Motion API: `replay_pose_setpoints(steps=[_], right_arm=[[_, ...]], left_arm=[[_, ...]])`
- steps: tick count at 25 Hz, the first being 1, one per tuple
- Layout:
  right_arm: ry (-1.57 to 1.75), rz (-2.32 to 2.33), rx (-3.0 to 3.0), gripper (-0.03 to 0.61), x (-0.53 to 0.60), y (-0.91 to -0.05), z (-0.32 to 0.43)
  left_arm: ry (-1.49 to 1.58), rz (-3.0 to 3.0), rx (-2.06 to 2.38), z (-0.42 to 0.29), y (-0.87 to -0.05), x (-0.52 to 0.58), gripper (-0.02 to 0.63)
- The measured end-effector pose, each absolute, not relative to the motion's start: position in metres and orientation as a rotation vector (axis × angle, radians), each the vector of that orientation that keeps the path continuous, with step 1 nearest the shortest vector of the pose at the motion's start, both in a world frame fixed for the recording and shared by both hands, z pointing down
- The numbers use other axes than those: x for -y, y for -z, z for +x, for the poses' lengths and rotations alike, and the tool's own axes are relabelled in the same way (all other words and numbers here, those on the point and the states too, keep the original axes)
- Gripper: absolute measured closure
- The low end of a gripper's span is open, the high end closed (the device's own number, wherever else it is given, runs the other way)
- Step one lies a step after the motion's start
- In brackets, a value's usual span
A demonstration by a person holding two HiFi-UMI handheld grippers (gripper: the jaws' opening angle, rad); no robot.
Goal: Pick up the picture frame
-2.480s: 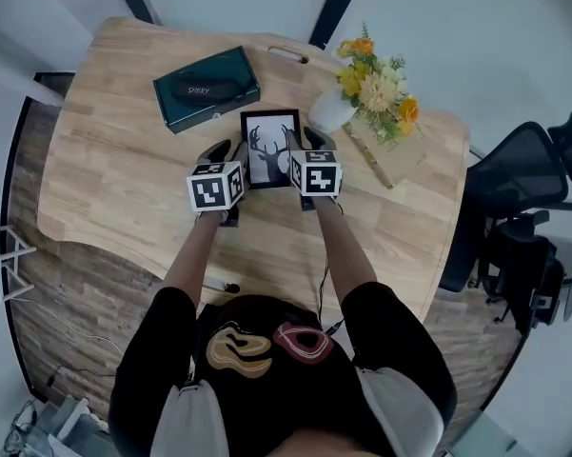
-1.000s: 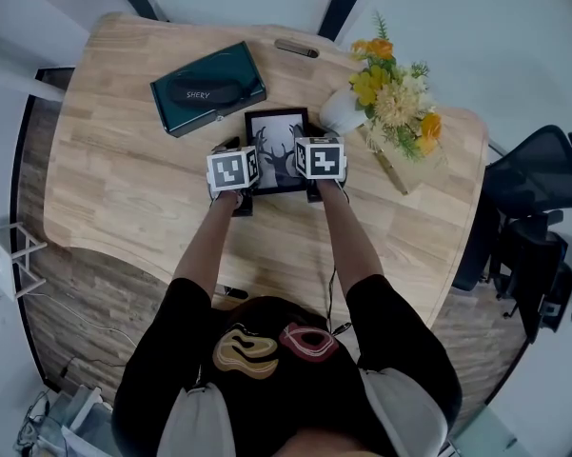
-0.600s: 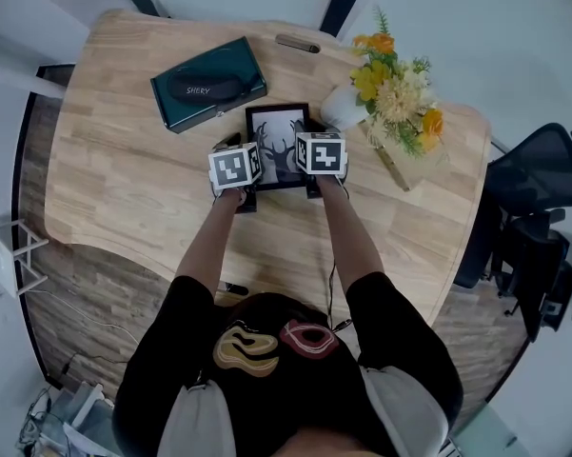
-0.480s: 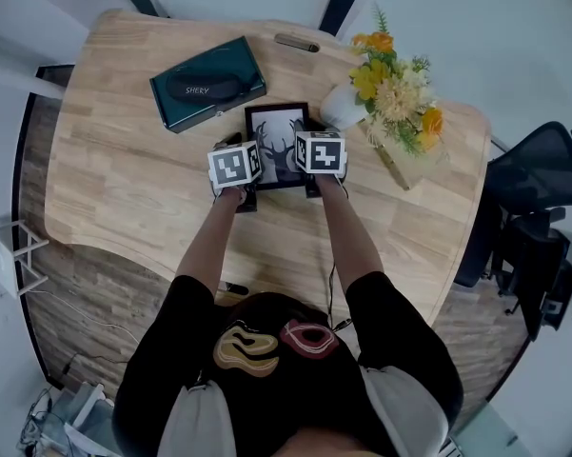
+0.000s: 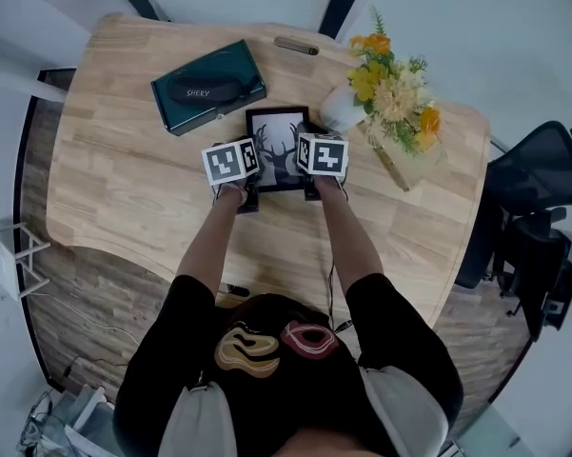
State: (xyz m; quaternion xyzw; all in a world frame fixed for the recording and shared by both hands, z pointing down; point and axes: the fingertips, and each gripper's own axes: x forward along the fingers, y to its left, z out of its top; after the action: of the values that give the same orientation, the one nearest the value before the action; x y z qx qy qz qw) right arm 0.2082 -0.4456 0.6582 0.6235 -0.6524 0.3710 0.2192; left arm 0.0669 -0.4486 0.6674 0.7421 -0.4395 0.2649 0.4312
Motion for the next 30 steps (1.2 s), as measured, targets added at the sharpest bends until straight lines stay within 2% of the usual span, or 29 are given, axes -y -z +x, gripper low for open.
replay_pose_setpoints(steps=[4, 30], right_arm=[[-1.044, 1.743, 1.802, 0.506, 0.444, -0.658, 0.209], [-0.892, 1.794, 1.839, 0.509, 0.423, -0.598, 0.205]], left_arm=[[-0.662, 1.852, 1.107, 0.066, -0.667, 0.447, 0.534], [-0.623, 1.945, 1.136, 0.062, -0.614, 0.427, 0.537]])
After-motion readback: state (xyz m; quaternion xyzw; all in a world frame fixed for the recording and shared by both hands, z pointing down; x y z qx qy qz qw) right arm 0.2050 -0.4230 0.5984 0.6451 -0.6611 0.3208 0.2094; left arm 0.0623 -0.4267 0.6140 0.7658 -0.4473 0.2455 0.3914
